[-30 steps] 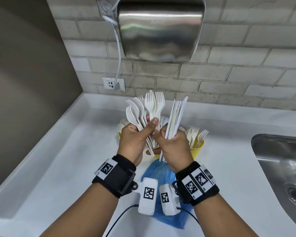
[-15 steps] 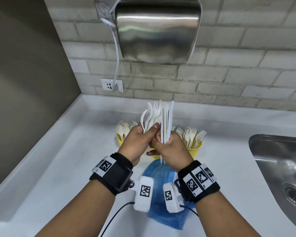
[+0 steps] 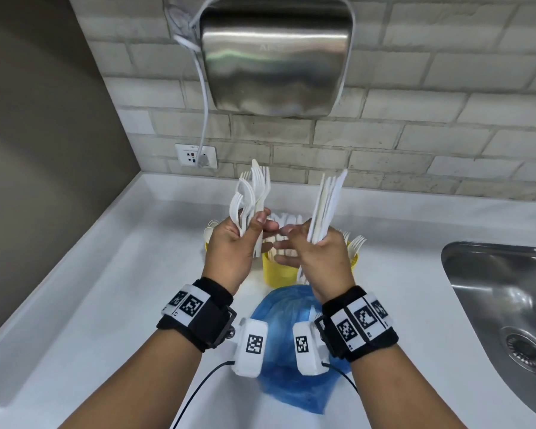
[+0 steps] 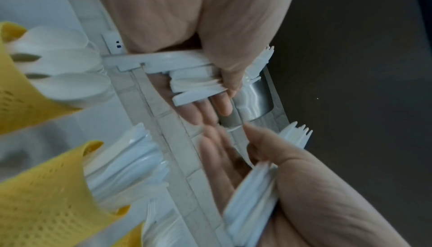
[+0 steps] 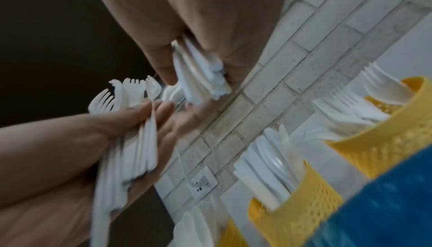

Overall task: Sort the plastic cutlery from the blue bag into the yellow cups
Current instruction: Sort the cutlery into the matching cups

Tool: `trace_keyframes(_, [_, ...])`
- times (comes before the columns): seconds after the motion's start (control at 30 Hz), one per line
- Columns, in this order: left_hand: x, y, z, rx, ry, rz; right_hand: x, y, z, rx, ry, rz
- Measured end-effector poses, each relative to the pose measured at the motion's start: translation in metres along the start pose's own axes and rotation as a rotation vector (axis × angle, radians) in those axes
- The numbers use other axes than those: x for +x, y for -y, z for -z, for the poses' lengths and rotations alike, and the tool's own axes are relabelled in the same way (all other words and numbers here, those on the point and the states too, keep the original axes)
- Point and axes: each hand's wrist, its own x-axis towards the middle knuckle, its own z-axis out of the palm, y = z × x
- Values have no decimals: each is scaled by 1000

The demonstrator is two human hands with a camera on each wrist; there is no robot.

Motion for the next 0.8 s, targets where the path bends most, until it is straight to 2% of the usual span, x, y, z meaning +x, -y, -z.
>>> trace_keyframes(0.07, [-1,-4,3,44,31,-3,11,7,9,-101,-142,69])
trace_keyframes(0.13, [-4,-8,5,135,90,-10,22,19,18,-146,-210,129])
trace_keyframes(0.23, [-7,-10,6,276,166,-21,33,44,21,-145,-107,187])
trace_keyframes(0.37, [-10,-11,5,309,223,-8,42,68,18,-258,55,160])
trace_keyframes(0.63, [-8,-10,11,417,263,1,46,62,17,-197,82,114])
trace_keyframes(0.8, [-8,-11,11,367,277,25,47,56,18,-120,-37,123])
